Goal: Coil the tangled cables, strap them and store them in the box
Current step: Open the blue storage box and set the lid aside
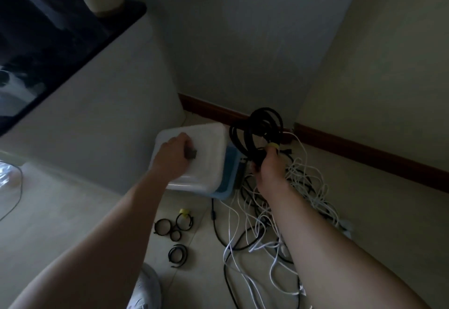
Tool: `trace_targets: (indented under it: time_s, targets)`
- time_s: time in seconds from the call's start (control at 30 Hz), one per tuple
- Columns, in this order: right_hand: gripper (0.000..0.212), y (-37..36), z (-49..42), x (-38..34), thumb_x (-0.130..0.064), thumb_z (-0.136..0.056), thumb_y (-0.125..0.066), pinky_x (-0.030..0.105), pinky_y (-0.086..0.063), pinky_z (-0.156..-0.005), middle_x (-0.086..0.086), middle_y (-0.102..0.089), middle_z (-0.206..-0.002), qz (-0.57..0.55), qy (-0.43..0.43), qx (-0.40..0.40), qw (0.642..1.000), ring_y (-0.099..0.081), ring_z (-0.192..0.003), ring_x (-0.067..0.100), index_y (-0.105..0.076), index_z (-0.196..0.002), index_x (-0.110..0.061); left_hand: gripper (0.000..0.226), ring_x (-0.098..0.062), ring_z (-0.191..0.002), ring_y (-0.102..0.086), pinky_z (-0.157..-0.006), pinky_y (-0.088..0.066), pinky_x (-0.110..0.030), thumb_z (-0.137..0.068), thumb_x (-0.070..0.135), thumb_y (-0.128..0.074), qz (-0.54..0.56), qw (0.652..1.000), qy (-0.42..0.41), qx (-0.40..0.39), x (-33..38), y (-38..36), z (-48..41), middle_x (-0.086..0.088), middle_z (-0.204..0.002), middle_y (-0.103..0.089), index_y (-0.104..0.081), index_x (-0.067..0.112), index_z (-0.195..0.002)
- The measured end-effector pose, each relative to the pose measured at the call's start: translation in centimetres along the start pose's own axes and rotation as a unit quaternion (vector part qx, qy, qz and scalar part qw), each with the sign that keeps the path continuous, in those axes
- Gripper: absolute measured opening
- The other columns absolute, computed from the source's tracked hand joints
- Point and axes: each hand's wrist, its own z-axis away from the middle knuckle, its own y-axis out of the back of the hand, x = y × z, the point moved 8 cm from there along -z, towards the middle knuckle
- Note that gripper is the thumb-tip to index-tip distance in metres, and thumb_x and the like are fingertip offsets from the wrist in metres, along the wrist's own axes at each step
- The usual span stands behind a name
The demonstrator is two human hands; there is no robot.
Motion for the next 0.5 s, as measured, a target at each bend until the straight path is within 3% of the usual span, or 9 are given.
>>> trace_targets:
  time_s: [0.1,0.2,0.23,0.33,0.43,0.5]
  targets:
    - [0.026,-0.6,0.7,-1.1,-0.027,-0.101,-0.047,0.028,-0.046,-0.054,0.011,-0.065,-0.095,0.046,0.026,0.017,0.998,-0.057,-0.069,0.02,-0.06,-0.114,-0.009,0.02,-0.024,-0.093,-0.057,-0.08,-0.037,-0.024,-0.089,-0.004,-0.062,0.129,0.991,0.034,0.03,-0.4,3.2,0.7,-0.003,-0.096,-0.06,-0.058,0.014,-0.096]
    - [0.037,-1.6,1.2,-1.6,-0.028,-0.104,-0.046,0.038,-0.056,-0.08,0.018,-0.065,-0.12,0.176,0.099,0.048,0.978,-0.064,-0.098,0.031,-0.056,-0.127,-0.001,0.019,-0.02,-0.09,-0.057,-0.08,-0.04,-0.025,-0.09,-0.003,-0.06,0.164,0.984,0.054,0.051,-1.1,6.0,1.7,-0.003,-0.098,-0.063,-0.062,0.014,-0.096]
    - [0.04,-2.3,1.5,-1.7,-0.027,-0.105,-0.046,0.039,-0.054,-0.086,0.019,-0.063,-0.125,0.237,0.134,0.052,0.961,-0.063,-0.106,0.033,-0.053,-0.13,0.003,0.02,-0.021,-0.089,-0.057,-0.081,-0.042,-0.028,-0.088,-0.004,-0.06,0.172,0.982,0.063,0.053,-1.5,6.8,2.0,-0.003,-0.098,-0.064,-0.063,0.014,-0.096]
    - [0.035,-5.1,2.5,-1.0,-0.024,-0.106,-0.046,0.03,-0.044,-0.076,0.018,-0.063,-0.12,0.374,0.235,0.001,0.897,-0.061,-0.101,0.029,-0.05,-0.126,0.004,0.025,-0.025,-0.088,-0.06,-0.085,-0.048,-0.038,-0.083,-0.01,-0.058,0.191,0.978,0.069,0.055,-2.2,8.1,2.5,-0.006,-0.096,-0.066,-0.063,0.014,-0.089]
    - [0.024,-7.6,2.9,1.1,-0.025,-0.104,-0.048,0.032,-0.046,-0.068,0.014,-0.063,-0.104,0.469,0.276,-0.045,0.838,-0.064,-0.091,0.028,-0.051,-0.113,-0.003,0.031,-0.031,-0.089,-0.064,-0.084,-0.052,-0.043,-0.08,-0.014,-0.057,0.23,0.969,0.084,0.045,-3.3,8.2,2.6,-0.01,-0.094,-0.068,-0.061,0.017,-0.084]
    - [0.021,-9.2,2.9,2.6,-0.025,-0.104,-0.048,0.037,-0.051,-0.069,0.014,-0.062,-0.109,0.541,0.297,-0.068,0.784,-0.062,-0.091,0.026,-0.048,-0.114,-0.006,0.035,-0.028,-0.085,-0.064,-0.079,-0.053,-0.039,-0.079,-0.014,-0.057,0.251,0.962,0.096,0.041,-4.0,7.8,2.6,-0.006,-0.089,-0.067,-0.06,0.021,-0.081]
